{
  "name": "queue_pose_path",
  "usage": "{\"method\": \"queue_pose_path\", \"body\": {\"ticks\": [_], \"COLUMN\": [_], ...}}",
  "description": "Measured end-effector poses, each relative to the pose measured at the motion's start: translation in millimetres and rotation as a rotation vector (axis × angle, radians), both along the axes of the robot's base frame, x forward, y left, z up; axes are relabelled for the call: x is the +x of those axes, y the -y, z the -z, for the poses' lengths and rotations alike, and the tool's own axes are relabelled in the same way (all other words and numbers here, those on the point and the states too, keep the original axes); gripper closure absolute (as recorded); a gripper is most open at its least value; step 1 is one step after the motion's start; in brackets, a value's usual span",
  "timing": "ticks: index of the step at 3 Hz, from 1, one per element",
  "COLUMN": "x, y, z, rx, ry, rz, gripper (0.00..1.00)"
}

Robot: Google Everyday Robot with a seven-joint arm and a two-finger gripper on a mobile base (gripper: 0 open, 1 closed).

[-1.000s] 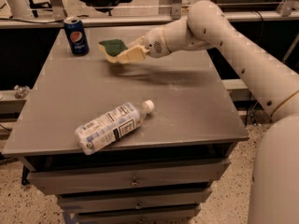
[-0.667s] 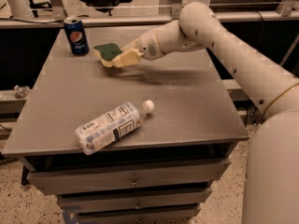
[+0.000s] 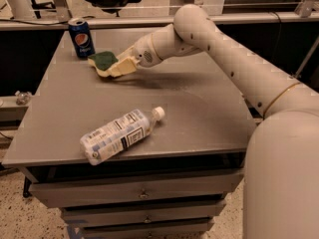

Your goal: Move sponge near pepsi can

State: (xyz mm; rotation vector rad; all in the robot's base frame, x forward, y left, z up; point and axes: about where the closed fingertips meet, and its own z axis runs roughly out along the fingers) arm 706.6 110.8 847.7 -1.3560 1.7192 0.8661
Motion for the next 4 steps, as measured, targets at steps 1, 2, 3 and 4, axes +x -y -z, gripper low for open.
{"method": "queue_pose_path", "body": {"ticks": [1,2,3,4], "x": [7.0,16.7,25.8,29.9], "y": [-14.4,-23.2,-24.7,-23.3], "z": [5.6,7.9,8.7,10.1], "rx": [-0.014,-0.029,-0.044,-0.057], "ry": [0.007,0.017,0.025,0.028], "rz": [-0.015,-0.017,-0.010,-0.006], "gripper": [1.00,0.83,0.60,0.36]}}
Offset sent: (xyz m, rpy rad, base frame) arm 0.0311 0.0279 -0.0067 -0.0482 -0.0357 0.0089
